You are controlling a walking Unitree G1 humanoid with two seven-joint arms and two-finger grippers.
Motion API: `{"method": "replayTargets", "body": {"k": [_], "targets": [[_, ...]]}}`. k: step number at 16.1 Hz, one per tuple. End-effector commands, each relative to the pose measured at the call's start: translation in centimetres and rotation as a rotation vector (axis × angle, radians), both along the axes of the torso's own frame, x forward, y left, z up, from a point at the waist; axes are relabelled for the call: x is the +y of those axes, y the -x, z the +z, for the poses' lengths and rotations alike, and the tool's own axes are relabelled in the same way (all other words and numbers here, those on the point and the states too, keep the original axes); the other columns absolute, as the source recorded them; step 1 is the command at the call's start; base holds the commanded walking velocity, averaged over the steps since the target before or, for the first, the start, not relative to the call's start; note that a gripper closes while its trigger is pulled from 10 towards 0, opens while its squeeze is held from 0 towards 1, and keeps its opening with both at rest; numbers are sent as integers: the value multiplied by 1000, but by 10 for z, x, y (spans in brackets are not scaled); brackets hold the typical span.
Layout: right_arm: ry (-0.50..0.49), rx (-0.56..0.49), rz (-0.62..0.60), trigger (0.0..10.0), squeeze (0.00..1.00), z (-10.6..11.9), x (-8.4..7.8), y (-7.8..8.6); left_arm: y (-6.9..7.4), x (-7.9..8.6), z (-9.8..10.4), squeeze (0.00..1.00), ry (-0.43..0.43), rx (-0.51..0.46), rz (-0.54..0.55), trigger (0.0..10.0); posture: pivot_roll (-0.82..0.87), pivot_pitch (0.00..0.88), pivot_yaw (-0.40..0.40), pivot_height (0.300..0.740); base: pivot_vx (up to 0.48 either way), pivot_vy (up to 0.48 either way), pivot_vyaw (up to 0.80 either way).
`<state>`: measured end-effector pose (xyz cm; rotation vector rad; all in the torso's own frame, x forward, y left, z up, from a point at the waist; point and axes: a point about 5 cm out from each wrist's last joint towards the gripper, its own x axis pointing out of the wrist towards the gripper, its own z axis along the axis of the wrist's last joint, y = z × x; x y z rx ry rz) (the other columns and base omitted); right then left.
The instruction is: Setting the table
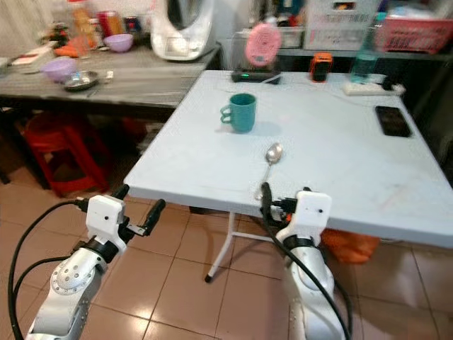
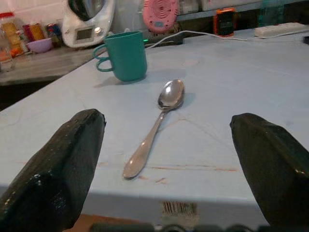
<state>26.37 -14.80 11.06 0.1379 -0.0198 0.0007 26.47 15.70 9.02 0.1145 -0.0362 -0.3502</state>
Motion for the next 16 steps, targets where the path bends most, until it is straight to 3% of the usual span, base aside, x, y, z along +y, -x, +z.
{"method": "replayTargets", "body": {"k": [1, 3, 16], "targets": [[0, -9, 3, 10000, 0, 2, 1, -1, -1, -2, 5, 0, 5, -23, -24, 10000, 37, 0, 57, 740, 0, 0, -587], [1, -11, 5, 10000, 0, 2, 2, -1, -1, -3, 5, 0, 12, -23, -32, 10000, 37, 0, 57, 740, 0, 0, 0], [9, -7, 17, 10000, 0, 1, 5, 1, 3, -7, 5, 0, 15, -17, -57, 10000, 39, 0, 57, 740, 275, 0, -31]]}}
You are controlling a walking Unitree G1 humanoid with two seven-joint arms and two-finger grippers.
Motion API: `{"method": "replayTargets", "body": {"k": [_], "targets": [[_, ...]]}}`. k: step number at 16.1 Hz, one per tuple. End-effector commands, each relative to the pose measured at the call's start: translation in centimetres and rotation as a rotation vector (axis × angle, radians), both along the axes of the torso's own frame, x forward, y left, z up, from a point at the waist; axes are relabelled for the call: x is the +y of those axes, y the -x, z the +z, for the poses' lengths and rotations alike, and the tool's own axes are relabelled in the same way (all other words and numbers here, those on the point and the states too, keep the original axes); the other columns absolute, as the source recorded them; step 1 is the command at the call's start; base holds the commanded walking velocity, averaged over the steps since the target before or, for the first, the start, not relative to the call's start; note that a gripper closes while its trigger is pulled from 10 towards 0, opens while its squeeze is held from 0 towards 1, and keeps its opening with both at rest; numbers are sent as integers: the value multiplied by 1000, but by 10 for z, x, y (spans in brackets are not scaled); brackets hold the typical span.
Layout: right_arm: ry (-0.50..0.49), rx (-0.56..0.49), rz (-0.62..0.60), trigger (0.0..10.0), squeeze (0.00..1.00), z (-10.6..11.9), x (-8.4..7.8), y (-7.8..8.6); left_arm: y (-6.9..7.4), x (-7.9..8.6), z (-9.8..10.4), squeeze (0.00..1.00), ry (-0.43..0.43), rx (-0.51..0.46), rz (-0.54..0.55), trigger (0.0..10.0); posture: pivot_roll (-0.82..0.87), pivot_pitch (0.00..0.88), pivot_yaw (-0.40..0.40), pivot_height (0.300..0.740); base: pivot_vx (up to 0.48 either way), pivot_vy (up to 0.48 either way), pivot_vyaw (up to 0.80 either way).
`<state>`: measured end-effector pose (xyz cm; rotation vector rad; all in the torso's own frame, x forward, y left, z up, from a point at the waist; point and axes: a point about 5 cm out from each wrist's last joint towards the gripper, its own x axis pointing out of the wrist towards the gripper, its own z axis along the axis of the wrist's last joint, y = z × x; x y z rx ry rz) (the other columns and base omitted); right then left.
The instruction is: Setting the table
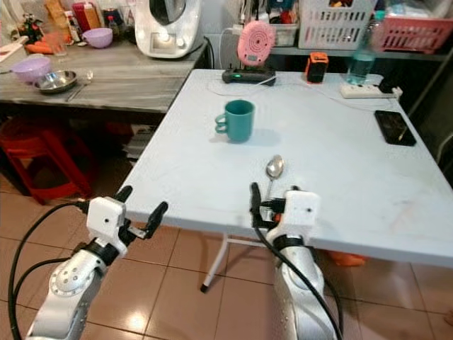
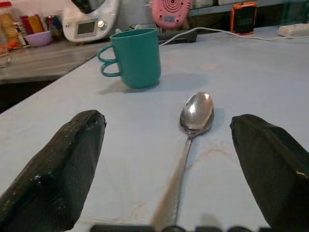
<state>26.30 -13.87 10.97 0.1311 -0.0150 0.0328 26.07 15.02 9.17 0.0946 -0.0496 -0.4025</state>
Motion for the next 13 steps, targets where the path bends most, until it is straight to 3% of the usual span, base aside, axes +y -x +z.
{"method": "replayTargets", "body": {"k": [1, 9, 13], "targets": [[-4, -7, -17, 10000, 0, 2, -3, 1, 0, 0, 3, 0, -6, -9, -5, 10000, 38, 0, 57, 740, 296, 0, 0], [2, 15, -45, 10000, 0, -1, -1, 0, 2, -1, 1, 0, 2, 9, -8, 10000, 36, 0, 50, 740, 32, 0, 0], [36, 55, -118, 10000, 0, -3, -12, -6, 7, -2, -4, 0, -5, 46, -17, 10000, 29, 0, 51, 740, 0, 0, 0]]}}
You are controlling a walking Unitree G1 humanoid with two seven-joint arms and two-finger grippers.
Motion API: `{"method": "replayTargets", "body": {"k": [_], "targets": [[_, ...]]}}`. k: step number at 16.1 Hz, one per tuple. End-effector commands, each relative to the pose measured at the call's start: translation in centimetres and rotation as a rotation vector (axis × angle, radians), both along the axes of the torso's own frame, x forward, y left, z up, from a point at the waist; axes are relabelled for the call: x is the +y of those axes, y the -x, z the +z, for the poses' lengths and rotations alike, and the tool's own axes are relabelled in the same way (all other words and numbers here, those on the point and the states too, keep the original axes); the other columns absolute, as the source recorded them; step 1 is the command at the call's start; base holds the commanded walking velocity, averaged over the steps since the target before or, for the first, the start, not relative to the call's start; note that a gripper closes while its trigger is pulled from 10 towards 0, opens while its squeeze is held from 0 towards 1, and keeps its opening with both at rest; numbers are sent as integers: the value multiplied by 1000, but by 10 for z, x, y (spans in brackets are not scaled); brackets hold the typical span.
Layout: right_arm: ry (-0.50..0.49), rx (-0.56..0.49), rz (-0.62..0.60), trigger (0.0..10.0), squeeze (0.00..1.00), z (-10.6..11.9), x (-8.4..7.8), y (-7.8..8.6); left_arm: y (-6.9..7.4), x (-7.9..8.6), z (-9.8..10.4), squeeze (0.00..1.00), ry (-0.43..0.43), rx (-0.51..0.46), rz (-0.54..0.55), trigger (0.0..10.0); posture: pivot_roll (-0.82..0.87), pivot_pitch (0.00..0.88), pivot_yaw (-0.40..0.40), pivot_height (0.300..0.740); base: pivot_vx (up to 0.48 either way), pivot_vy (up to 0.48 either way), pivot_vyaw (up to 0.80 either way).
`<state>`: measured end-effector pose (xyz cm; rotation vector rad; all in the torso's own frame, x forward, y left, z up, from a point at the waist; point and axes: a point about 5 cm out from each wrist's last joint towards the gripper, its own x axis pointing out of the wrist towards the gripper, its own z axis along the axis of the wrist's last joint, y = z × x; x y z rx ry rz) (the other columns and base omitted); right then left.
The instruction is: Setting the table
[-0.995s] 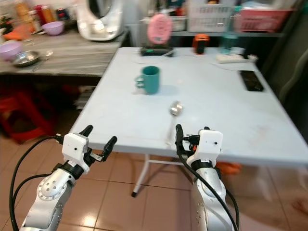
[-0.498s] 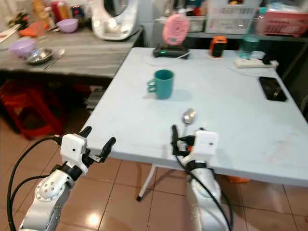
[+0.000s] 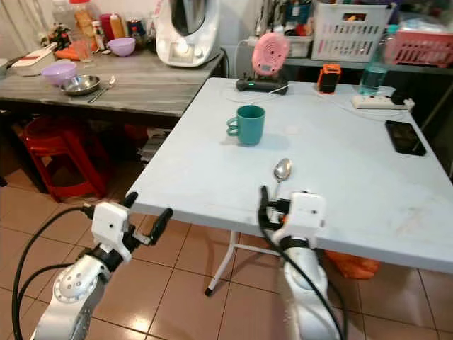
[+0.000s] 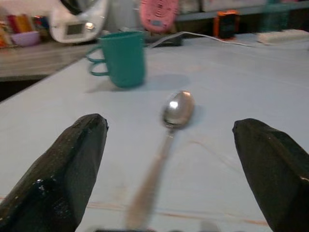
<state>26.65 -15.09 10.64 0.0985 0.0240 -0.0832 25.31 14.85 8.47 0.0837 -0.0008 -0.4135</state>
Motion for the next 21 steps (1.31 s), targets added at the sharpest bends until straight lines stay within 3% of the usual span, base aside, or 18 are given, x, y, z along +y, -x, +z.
{"method": "replayTargets", "body": {"k": [1, 6, 9, 13, 16, 21], "targets": [[8, 16, -20, 10000, 0, 1, -3, -4, 2, -1, 2, 0, -5, 4, -24, 10000, 28, 0, 51, 740, 0, 0, 0], [16, 88, -59, 10000, 0, 4, -15, -27, 6, -4, 5, 0, 12, 28, -94, 10000, 17, 51, 47, 740, 0, 0, 0], [18, 140, -16, 10000, 0, 8, -4, -50, 9, -3, 7, 0, 26, 45, -117, 10000, 14, 80, 42, 740, 0, 0, 0], [5, 144, 25, 10000, 0, 25, 18, -83, 20, -14, 18, 0, 64, 37, -251, 10000, 32, 100, 19, 740, 0, 0, 0], [19, 172, 26, 10000, 0, 27, 19, -93, 23, -15, 18, 0, 58, 40, -254, 10000, 32, 110, 12, 740, 0, 0, 0], [-4, 274, -14, 10000, 0, 11, 12, -96, 24, -15, 20, 0, 60, 44, -268, 10000, 27, 120, 10, 740, 0, 0, 0]]}}
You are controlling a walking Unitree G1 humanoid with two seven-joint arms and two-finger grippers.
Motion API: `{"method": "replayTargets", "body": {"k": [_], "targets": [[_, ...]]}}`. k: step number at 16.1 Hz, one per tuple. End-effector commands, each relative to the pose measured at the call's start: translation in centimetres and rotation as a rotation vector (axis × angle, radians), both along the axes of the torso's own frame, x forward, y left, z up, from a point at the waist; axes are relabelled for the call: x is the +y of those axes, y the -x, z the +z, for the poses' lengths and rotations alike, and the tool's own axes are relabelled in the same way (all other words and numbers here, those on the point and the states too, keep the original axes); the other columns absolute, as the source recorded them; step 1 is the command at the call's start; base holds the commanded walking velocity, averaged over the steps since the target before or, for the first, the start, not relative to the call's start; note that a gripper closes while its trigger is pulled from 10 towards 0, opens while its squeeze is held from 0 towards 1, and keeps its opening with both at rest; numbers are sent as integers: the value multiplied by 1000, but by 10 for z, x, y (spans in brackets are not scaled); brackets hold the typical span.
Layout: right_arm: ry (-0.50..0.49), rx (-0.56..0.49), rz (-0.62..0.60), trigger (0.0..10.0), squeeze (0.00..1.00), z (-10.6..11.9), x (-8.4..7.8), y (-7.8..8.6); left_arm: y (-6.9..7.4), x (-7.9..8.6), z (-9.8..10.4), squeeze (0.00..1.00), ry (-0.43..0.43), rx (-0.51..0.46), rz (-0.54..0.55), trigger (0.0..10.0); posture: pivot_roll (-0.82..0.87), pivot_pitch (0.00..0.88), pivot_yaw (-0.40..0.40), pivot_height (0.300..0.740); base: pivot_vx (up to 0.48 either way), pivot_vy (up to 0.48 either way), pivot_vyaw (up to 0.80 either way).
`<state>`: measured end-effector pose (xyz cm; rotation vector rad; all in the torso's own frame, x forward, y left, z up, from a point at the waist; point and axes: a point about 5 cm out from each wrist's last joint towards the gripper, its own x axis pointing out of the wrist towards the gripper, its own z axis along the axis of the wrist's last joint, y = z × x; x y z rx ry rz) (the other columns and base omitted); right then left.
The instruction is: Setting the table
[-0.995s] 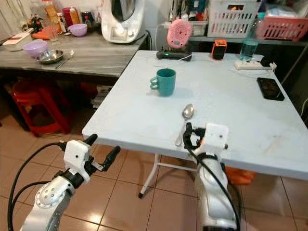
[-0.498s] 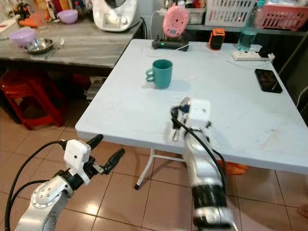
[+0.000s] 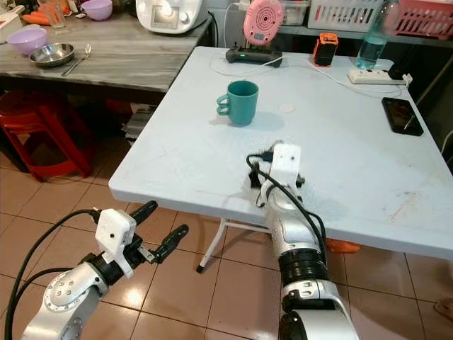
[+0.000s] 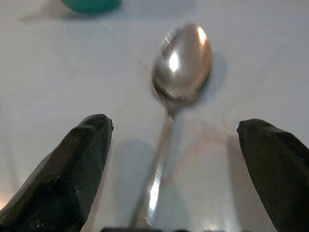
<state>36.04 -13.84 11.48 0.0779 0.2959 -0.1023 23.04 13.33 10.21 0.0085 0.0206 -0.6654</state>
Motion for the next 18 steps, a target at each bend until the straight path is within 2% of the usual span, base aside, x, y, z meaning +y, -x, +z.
{"method": "replayTargets", "body": {"k": [1, 2, 3, 4, 6, 12, 18], "targets": [[-17, 8, -1, 10000, 0, 1, 0, -2, 0, 0, 3, 0, -6, -5, -18, 10000, 28, 120, 12, 740, 0, 0, 0], [-17, 34, 20, 4588, 0, -7, 3, -2, 0, 1, 3, 0, -8, -6, -19, 10000, 30, 117, 14, 740, 0, 0, 0], [-15, 43, 29, 1686, 0, -9, 4, -2, 0, 1, 3, 0, -9, -6, -20, 10000, 32, 115, 16, 740, 0, 0, 0], [1, 65, 45, 0, 0, -14, 6, -1, 0, 1, 3, 0, -11, -5, -22, 10000, 33, 114, 16, 740, 0, 0, 0], [10, 93, 90, 0, 0, -23, 11, 2, 2, 0, 3, 0, -9, -3, -31, 10000, 36, 112, 18, 740, 0, 0, 0], [33, 118, 124, 0, 0, -29, 13, 0, 4, 2, 3, 0, -10, 4, -50, 10000, 41, 120, 25, 740, 0, 0, 0], [19, 172, 121, 0, 0, -50, 10, 13, 4, 4, 2, 0, -16, 4, -53, 10000, 44, 119, 30, 740, 0, 0, 0]]}}
